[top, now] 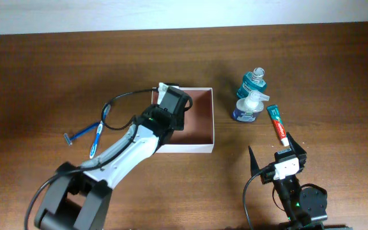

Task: Pack container
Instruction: 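Lower soap bar into box and open left gripper, then move left gripper back over the blue toothbrush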

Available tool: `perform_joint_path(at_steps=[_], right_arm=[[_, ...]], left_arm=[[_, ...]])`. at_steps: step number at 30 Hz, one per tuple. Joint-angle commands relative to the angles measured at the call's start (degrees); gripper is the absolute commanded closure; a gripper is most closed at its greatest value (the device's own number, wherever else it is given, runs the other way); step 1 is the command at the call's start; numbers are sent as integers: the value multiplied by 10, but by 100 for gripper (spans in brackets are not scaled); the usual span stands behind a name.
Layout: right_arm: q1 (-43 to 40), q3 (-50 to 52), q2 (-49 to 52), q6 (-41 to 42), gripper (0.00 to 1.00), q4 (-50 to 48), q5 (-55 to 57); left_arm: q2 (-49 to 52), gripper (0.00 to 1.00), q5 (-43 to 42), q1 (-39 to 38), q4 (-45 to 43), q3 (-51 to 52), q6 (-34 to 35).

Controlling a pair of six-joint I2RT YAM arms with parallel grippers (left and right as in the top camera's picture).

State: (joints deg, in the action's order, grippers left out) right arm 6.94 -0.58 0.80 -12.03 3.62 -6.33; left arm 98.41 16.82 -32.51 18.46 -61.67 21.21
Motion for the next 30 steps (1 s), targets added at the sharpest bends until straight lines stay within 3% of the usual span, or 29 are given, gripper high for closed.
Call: perform_joint_path(at_steps=[1,10,18,21,26,30], right_arm=[[-3,3,-5,0,2,3,-1],[-3,3,-5,0,2,2,-1],[-3,3,-5,0,2,3,-1],[-3,3,-5,0,2,3,-1],[-3,3,-5,0,2,2,-1],[-3,3,-5,0,2,3,-1]], left_arm=[[-36,44,10,0,6,-11,-3],[-130,46,14,31,73,-11,-24],[-165,44,14,164,157,-11,-29],[-164,37,12,221,179,-11,-30],[-163,36,-50,301,178,-10,-90],[-157,35,-112,336,171,-10,-180]])
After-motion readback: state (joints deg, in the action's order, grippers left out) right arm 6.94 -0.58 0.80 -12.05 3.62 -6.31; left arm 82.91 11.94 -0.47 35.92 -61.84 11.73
